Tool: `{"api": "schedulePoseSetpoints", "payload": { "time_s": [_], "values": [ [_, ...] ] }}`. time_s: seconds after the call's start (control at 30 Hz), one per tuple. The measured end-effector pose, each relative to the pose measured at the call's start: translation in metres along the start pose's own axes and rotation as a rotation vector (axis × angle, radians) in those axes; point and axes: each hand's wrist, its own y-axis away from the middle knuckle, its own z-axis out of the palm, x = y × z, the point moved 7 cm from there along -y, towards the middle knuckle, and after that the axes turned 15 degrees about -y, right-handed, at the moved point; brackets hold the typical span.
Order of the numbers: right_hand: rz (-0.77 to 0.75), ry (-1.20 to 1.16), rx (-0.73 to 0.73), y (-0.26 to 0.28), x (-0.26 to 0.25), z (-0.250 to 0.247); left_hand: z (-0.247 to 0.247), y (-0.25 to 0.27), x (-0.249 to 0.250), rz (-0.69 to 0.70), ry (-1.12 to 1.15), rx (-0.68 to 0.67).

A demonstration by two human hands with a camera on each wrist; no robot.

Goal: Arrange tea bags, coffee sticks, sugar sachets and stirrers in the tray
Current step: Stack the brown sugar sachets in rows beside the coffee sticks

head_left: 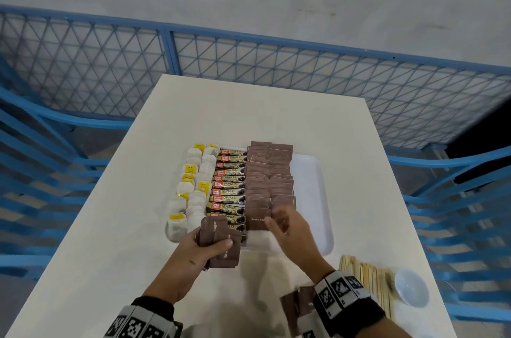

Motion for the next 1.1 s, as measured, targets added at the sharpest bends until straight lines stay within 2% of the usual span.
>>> {"api": "schedulePoseSetpoints", "payload": {
  "time_s": [0.13,0.23,0.37,0.5,0.67,0.9,1.0,1.1],
  "values": [
    [0.081,-0.21,-0.383,0.019,-0.031,0.043,0.002,0.002,0.006,0.025,0.001,0.0],
    [0.109,-0.335,-0.472,0.026,-0.04,0.055,0.003,0.006,0.01,0.058,0.027,-0.007],
    [0.188,-0.577,-0.397,0.024,-0.038,0.049,-0.002,0.004,0.006,0.054,0.111,-0.027],
    [0.248,-0.604,-0.386,0.025,-0.033,0.046,-0.008,0.0,0.0,0.029,0.076,0.01],
    [0.228,-0.348,-0.402,0.023,-0.018,0.042,-0.011,-0.003,-0.004,0.038,0.123,0.053],
    [0.261,-0.112,-0.094,0.001,0.031,0.01,-0.02,-0.001,-0.008,-0.02,0.268,0.065],
    [0.265,0.016,-0.043,-0.008,0.042,0.007,-0.021,-0.001,-0.008,-0.048,0.342,0.092],
    [0.27,0.035,-0.016,-0.014,0.045,0.011,-0.02,0.0,-0.008,-0.055,0.345,0.088]
  ]
}}
